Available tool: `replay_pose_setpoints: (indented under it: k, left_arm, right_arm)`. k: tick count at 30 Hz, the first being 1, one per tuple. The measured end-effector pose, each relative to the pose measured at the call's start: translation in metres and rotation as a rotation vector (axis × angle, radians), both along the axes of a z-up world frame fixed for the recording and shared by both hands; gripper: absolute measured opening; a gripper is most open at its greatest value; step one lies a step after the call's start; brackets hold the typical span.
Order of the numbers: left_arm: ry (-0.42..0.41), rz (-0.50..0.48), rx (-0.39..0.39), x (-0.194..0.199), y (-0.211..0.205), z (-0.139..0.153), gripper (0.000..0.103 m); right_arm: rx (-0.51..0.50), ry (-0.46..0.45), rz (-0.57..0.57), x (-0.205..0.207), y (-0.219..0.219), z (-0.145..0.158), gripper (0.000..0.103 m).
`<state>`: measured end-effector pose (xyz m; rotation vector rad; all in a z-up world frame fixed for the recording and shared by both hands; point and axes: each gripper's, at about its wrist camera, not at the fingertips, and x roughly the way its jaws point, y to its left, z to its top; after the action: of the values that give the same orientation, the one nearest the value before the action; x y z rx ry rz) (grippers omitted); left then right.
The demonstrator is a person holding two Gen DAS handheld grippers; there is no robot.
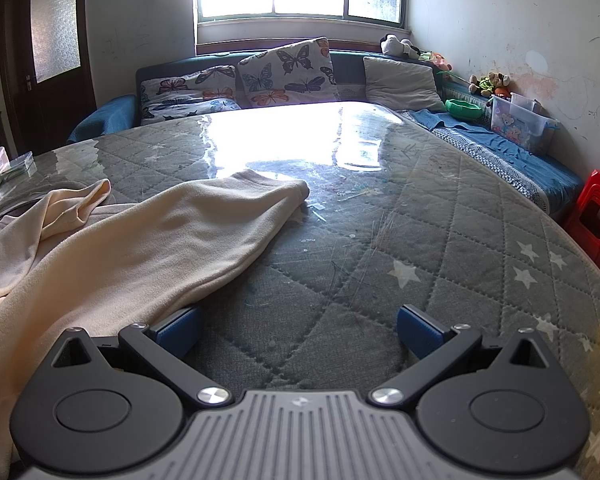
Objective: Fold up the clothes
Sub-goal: 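Move both grippers toward the crumpled cream sweatshirt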
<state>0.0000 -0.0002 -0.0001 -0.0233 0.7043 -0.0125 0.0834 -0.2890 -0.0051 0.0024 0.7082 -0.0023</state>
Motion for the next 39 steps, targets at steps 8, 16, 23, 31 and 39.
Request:
replay_pose_setpoints:
  k: [8,16,23,31,39]
  left_arm:
    - [0.002,0.002,-0.003,-0.001,-0.002,-0.001,0.103]
    - [0.032,0.022,0.013,-0.006,-0.004,0.003,0.103]
    - [0.051,0.053,-0.015,-0.021,-0.003,0.009,0.103]
    - [0.059,0.057,0.007,-0.038,-0.01,0.018,0.103]
    - [0.049,0.038,0.032,-0.052,-0.021,0.027,0.103]
  right_arm:
    - [-0.001,0.006,-0.001,-0.002,0.002,-0.002,0.103]
    - [0.011,0.018,-0.007,-0.017,0.004,0.005,0.103]
    - [-0.005,0.006,0.039,-0.045,0.011,0.016,0.103]
    - [0.01,-0.023,0.091,-0.078,0.024,0.029,0.103]
    - [0.042,-0.035,0.126,-0.101,0.033,0.038,0.103]
